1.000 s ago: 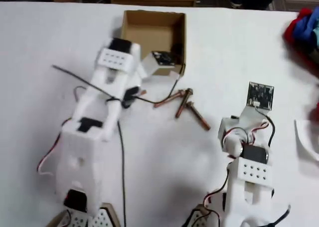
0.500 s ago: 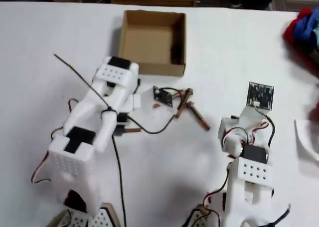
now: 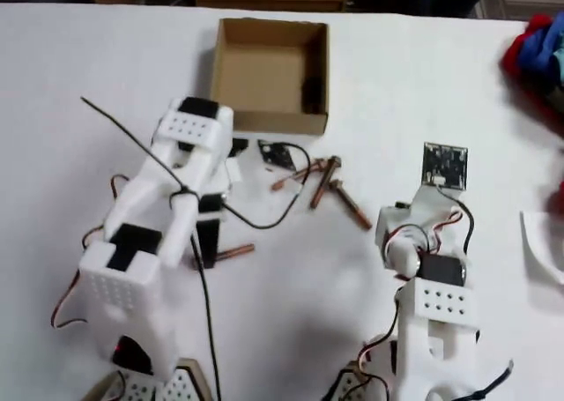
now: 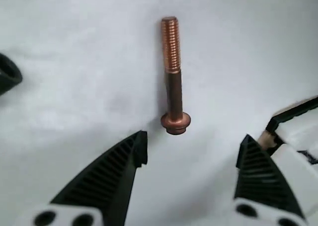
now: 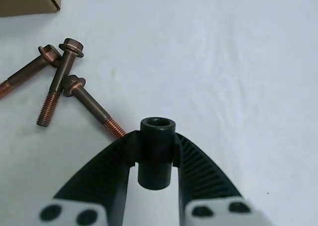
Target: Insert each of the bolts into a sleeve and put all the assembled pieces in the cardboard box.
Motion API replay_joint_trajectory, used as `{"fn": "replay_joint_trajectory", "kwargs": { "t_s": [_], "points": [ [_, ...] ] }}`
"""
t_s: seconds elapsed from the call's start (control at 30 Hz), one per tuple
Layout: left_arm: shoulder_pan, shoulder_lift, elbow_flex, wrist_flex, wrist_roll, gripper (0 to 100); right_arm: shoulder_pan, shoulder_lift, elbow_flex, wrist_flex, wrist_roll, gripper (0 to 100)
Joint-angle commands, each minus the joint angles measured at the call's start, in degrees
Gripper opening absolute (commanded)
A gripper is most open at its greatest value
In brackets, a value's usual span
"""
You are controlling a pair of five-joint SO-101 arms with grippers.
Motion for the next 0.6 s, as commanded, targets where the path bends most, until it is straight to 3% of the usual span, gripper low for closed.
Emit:
{"fn": "replay_joint_trajectory", "kwargs": {
  "t_s": [0.0, 0.2, 0.27, 0.57],
  "points": [
    [-0.6, -3.8, -1.8, 1.1, 13.9, 31, -0.3, 0.1, -1.0, -1.2, -0.2, 2.0],
    [1.1, -8.6, 2.9, 1.1, 41.9, 31, -0.3, 0.0, 0.2, -3.3, -0.2, 2.0],
    [1.8, -10.6, 6.0, 1.1, 48.0, 31, -0.3, 0.1, 0.2, -3.5, -0.2, 2.0],
    [9.6, -18.4, 19.7, 1.1, 50.6, 31, -0.3, 0.0, 0.2, -3.5, -0.2, 2.0]
  ]
}}
